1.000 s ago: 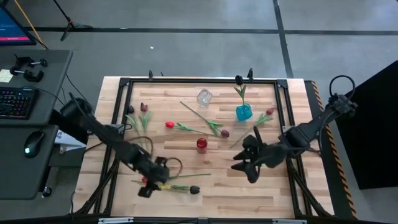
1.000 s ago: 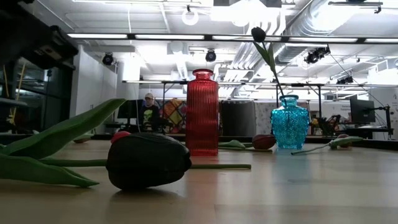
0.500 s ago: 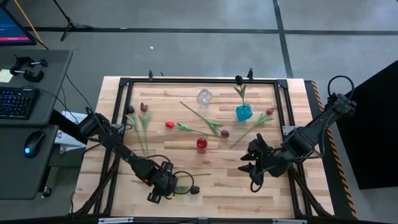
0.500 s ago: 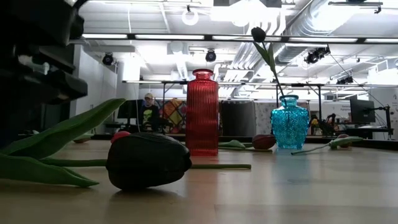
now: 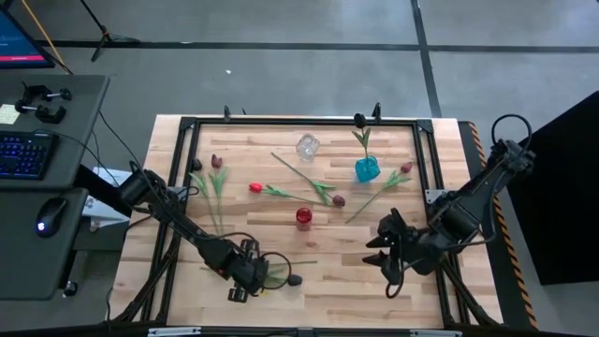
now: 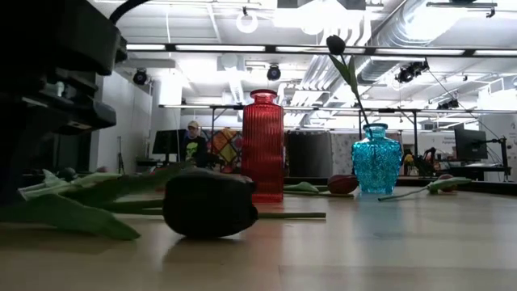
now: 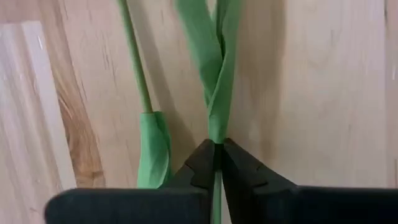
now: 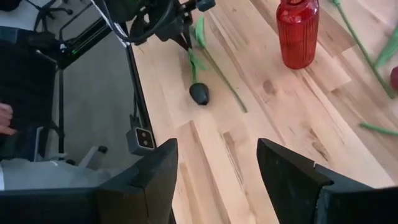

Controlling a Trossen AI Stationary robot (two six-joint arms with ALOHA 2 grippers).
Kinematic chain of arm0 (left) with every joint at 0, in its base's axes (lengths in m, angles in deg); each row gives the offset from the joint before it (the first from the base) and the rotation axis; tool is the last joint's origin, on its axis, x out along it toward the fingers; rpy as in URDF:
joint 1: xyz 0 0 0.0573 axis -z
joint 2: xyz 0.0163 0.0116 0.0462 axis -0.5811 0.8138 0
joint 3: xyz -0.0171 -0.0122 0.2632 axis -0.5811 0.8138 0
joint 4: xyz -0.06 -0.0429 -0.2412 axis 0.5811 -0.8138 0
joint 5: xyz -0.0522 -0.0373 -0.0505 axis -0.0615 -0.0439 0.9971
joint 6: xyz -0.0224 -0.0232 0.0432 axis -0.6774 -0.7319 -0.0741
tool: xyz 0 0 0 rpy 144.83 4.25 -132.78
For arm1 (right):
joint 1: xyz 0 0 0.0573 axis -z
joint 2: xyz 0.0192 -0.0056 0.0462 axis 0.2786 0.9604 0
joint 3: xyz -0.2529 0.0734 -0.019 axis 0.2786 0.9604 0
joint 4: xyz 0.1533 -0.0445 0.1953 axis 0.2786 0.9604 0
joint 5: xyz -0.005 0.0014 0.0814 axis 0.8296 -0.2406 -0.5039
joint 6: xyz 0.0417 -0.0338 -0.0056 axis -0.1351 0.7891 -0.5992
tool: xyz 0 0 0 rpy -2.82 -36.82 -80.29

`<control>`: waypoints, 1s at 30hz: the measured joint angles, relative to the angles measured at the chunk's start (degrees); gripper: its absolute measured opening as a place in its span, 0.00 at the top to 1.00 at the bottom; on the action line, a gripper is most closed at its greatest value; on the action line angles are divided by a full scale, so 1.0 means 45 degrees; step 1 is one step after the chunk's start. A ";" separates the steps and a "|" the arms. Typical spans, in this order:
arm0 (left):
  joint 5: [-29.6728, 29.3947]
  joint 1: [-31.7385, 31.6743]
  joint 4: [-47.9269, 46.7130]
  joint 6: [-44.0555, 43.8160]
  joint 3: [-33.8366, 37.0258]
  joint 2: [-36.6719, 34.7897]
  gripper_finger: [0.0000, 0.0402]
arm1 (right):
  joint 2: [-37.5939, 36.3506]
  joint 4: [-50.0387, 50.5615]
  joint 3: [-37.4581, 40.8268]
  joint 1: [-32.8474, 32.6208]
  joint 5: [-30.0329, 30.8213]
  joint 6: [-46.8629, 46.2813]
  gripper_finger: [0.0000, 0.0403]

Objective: Sort flowers into vase by color
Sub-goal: Put the bottom black flower into the blue vase

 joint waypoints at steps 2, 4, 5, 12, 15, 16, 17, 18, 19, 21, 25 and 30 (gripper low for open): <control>0.0097 -0.0012 -0.0062 -0.0096 0.0043 -0.0496 0.96 | 0.0000 -0.0072 0.0000 -0.0189 0.0304 0.0004 0.48; 0.0379 -0.0026 -0.0012 -0.0007 0.0039 -0.1525 0.98 | -0.0009 -0.0160 0.0000 -0.0366 0.0483 0.0013 0.48; 0.0583 -0.0029 0.0091 0.0140 0.0002 -0.2122 0.99 | -0.0032 -0.0219 0.0000 -0.0454 0.0602 0.0019 0.48; -0.0114 -0.0423 0.1486 0.0755 -0.0013 -0.6566 0.99 | -0.0804 -0.0907 0.0000 -0.1245 0.2100 0.0989 0.48; -0.2867 -0.1121 0.2782 0.1531 -0.0010 -0.7860 1.00 | -0.1435 -0.1197 0.0000 -0.1757 0.3683 0.1830 0.48; -0.3827 -0.1496 0.3371 0.2036 -0.0010 -0.8143 1.00 | -0.1637 -0.1264 0.0000 -0.1932 0.4360 0.2170 0.48; -0.4601 -0.1973 0.3962 0.2678 -0.0010 -0.8356 1.00 | -0.1855 -0.1292 0.0000 -0.2091 0.5110 0.2498 0.48; -0.5119 -0.2510 0.4682 0.3386 0.0045 -0.8478 1.00 | -0.2052 -0.1352 0.0000 -0.2226 0.5907 0.2792 0.48; -0.5266 -0.3158 0.5814 0.4040 0.0261 -0.8545 1.00 | -0.2252 -0.1394 0.0000 -0.2331 0.6686 0.3019 0.48; -0.4473 -0.4561 0.8499 0.4899 0.0983 -0.8466 1.00 | -0.2626 -0.1483 0.0000 -0.2381 0.7997 0.3471 0.48; -0.1465 -0.7424 1.3804 0.4776 0.2242 -0.7260 1.00 | -0.3284 -0.1939 0.0002 -0.2241 0.9584 0.4760 0.48; 0.0298 -0.9503 1.8082 0.4431 0.1846 -0.4203 1.00 | -0.3916 -0.2249 0.0005 -0.1913 1.0868 0.5482 0.48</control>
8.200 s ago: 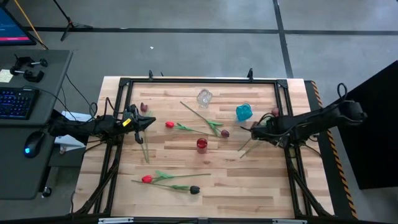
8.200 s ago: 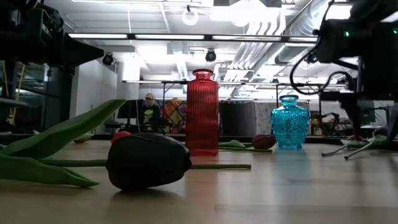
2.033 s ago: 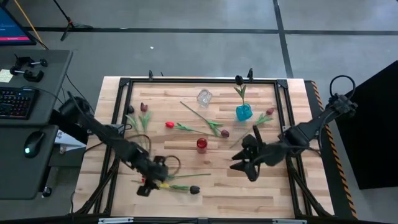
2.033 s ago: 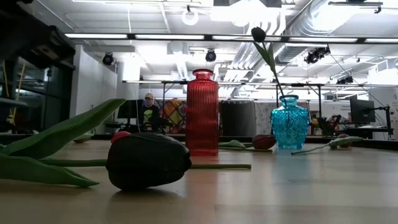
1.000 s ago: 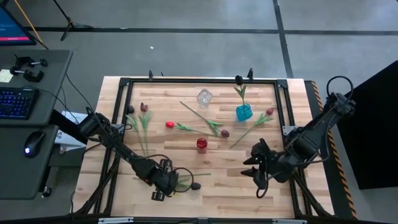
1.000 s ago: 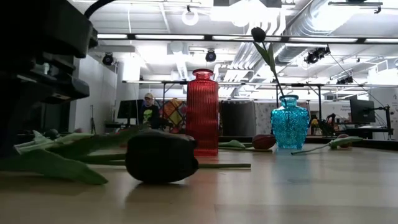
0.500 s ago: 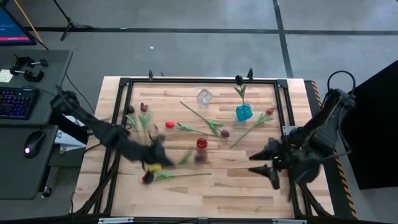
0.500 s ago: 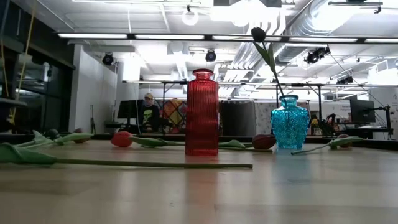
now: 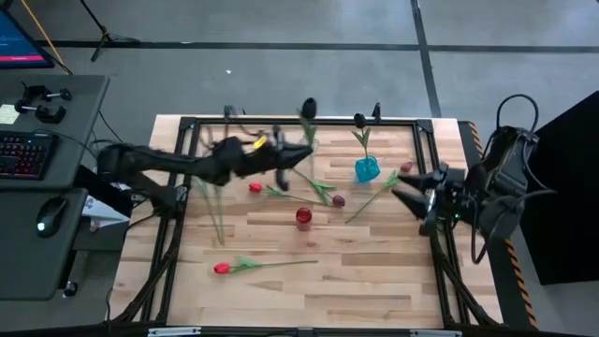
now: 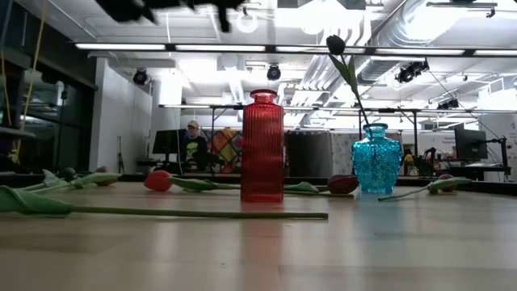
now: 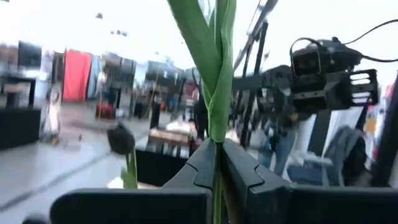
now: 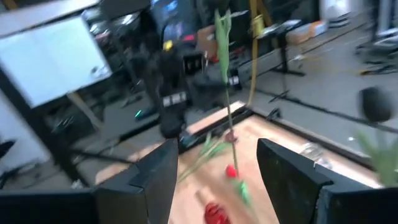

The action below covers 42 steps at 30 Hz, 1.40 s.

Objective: Sort flowers into vase by color
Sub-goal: Put the bottom black flower into the blue vase

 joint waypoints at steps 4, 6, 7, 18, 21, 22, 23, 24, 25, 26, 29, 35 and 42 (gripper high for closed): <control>0.0864 -0.0628 0.1326 -0.0018 -0.1815 0.2595 1.00 | -0.0238 0.0010 -0.0001 0.0350 0.0950 0.0047 0.48; 0.0982 -0.0732 0.1286 -0.0084 -0.2997 0.3755 1.00 | -0.0284 0.0025 0.0000 0.0522 0.1305 0.0067 0.48; 0.1120 -0.0763 0.1296 -0.0010 -0.3575 0.4294 1.00 | -0.0290 0.0034 -0.0001 0.0610 0.1453 0.0160 0.48; 0.0597 -0.0794 0.1296 0.0241 -0.8642 0.8450 1.00 | -0.0344 0.0034 0.0000 0.1266 0.1979 0.0808 0.48; 0.0574 -0.0794 0.1252 0.0547 -0.9649 0.9346 1.00 | -0.0344 0.0032 0.0000 0.1268 0.2006 0.1000 0.48; 0.0562 -0.0794 0.1234 0.0765 -0.9933 0.9611 1.00 | -0.0344 0.0033 0.0000 0.1266 0.2080 0.1002 0.48; 0.0502 -0.0789 0.1215 0.0978 -1.0202 0.9871 1.00 | -0.0344 0.0034 0.0000 0.1266 0.2106 0.1002 0.48; 0.0392 -0.0789 0.1187 0.1214 -1.0418 1.0059 1.00 | -0.0344 0.0030 0.0000 0.1266 0.2110 0.1002 0.48; 0.0269 -0.0789 0.1180 0.1444 -1.0572 1.0249 1.00 | -0.0344 0.0029 0.0000 0.1266 0.2110 0.1002 0.48; 0.0099 -0.0789 0.1162 0.1678 -1.0712 1.0398 1.00 | -0.0344 0.0029 0.0000 0.1266 0.2110 0.1002 0.48; -0.0291 -0.0798 0.0929 0.2316 -1.0829 1.0528 1.00 | -0.0339 0.0027 0.0000 0.1266 0.2110 0.1002 0.48; -0.0599 -0.0852 -0.0220 0.2800 -1.0852 1.0466 1.00 | -0.0339 0.0025 0.0000 0.1266 0.2076 0.1002 0.48; -0.0604 -0.0838 -0.1500 0.2300 -1.0847 1.0461 1.00 | -0.0339 0.0029 0.0000 0.1266 0.2067 0.0998 0.48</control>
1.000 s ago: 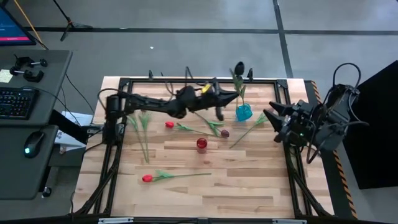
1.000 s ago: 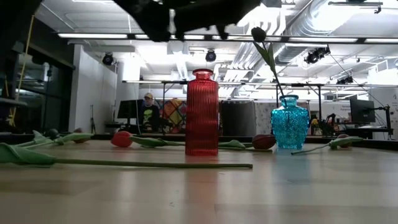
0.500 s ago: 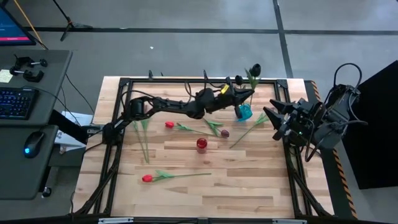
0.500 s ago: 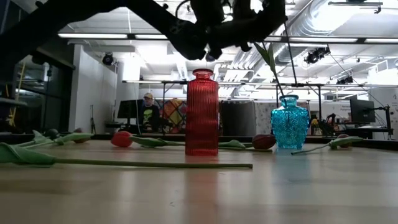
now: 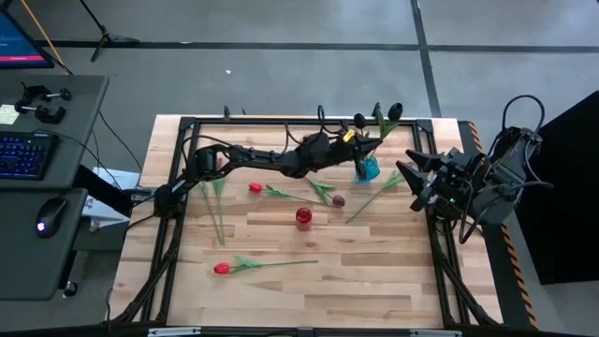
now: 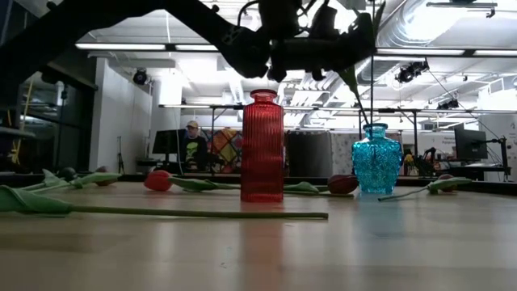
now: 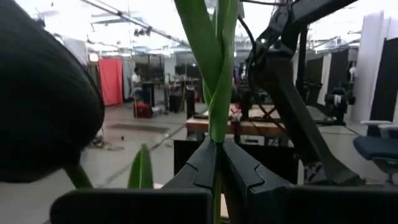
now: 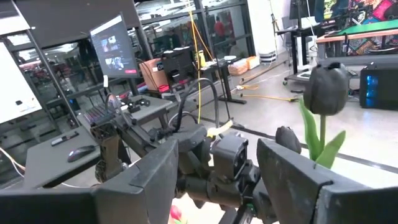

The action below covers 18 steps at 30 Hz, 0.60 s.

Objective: Sort flowers into vase by color
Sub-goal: Put the bottom black flower into the blue vase

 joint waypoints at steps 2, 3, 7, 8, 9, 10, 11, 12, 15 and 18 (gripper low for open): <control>0.0000 0.0000 -0.0243 -0.0046 0.0000 -0.0004 0.99 | 0.0000 -0.0005 0.0000 0.0000 -0.0005 0.0000 0.48; -0.0004 0.0000 -0.0313 -0.0046 0.0000 -0.0004 0.98 | 0.0000 -0.0004 0.0000 0.0000 -0.0010 0.0000 0.48; -0.0004 0.0000 -0.0316 -0.0375 0.0000 -0.0004 0.93 | 0.0000 -0.0015 0.0000 0.0000 -0.0015 0.0001 0.48; -0.0005 0.0000 -0.0331 -0.0511 0.0000 -0.0004 0.91 | 0.0000 -0.0051 0.0000 0.0000 -0.0015 0.0000 0.48; -0.0002 0.0000 -0.0349 -0.0641 0.0000 -0.0004 0.90 | 0.0000 -0.0093 0.0000 0.0000 -0.0019 0.0000 0.48; 0.0000 0.0000 -0.0400 -0.0743 0.0000 -0.0004 0.88 | 0.0000 -0.0113 0.0000 0.0000 -0.0019 0.0000 0.48; -0.0001 0.0004 -0.0452 -0.0841 0.0000 -0.0004 0.86 | 0.0000 -0.0149 0.0000 0.0000 -0.0019 0.0000 0.48; -0.0001 0.0015 -0.0480 -0.0965 0.0000 -0.0004 0.84 | 0.0000 -0.0182 0.0000 0.0000 -0.0019 0.0000 0.48; 0.0000 0.0015 -0.0531 -0.1095 0.0000 -0.0004 0.77 | 0.0000 -0.0191 0.0000 0.0000 -0.0019 0.0000 0.48; 0.0017 0.0015 -0.0720 -0.1396 0.0000 -0.0004 0.69 | 0.0000 -0.0190 0.0000 0.0000 -0.0024 0.0000 0.48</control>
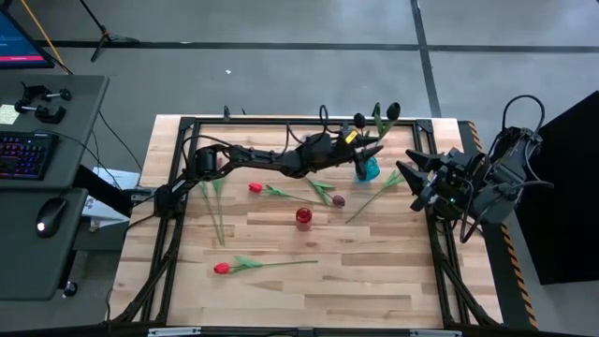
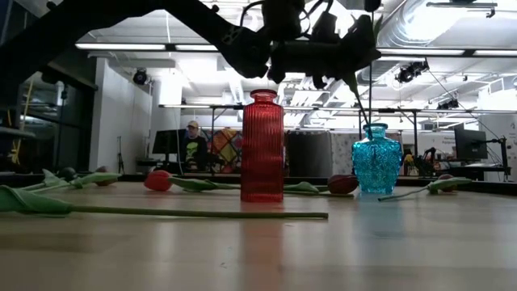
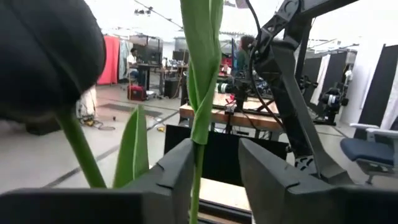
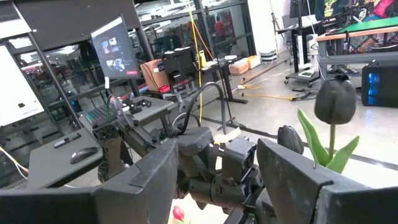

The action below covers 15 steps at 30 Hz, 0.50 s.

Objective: Sort flowers into vase by color
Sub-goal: Put the bottom black flower into the blue vase

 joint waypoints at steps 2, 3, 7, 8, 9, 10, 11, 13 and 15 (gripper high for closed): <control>0.0053 0.0000 -0.0212 -0.0406 0.0000 0.0000 0.65 | 0.0000 -0.0003 0.0000 0.0000 0.0000 0.0000 0.48; 0.0056 0.0000 -0.0299 -0.0622 0.0000 0.0000 0.62 | 0.0000 -0.0004 0.0000 0.0000 0.0000 0.0000 0.48; 0.0068 -0.0015 -0.0480 -0.0996 0.0000 0.0000 0.54 | 0.0000 -0.0003 0.0000 0.0000 0.0000 0.0000 0.48; 0.0114 -0.0015 -0.0480 -0.1013 0.0000 0.0000 0.53 | 0.0000 0.0000 0.0000 0.0000 0.0000 0.0000 0.48; 0.0215 -0.0016 -0.0482 -0.1016 0.0000 0.0000 0.51 | 0.0000 0.0000 0.0000 0.0000 0.0000 0.0000 0.48; 0.0350 -0.0019 -0.0500 -0.1015 0.0000 0.0000 0.50 | 0.0000 0.0000 0.0000 0.0000 0.0000 0.0000 0.48; 0.0464 -0.0019 -0.0549 -0.1020 0.0000 0.0000 0.48 | 0.0000 0.0000 0.0000 0.0000 0.0000 0.0000 0.48; 0.0753 -0.0019 -0.0797 -0.1015 0.0000 0.0000 0.46 | 0.0000 0.0000 0.0000 0.0000 0.0000 0.0000 0.48; 0.0780 -0.0015 -0.1197 -0.1020 0.0000 0.0000 0.45 | 0.0000 0.0000 0.0000 0.0000 0.0000 0.0000 0.48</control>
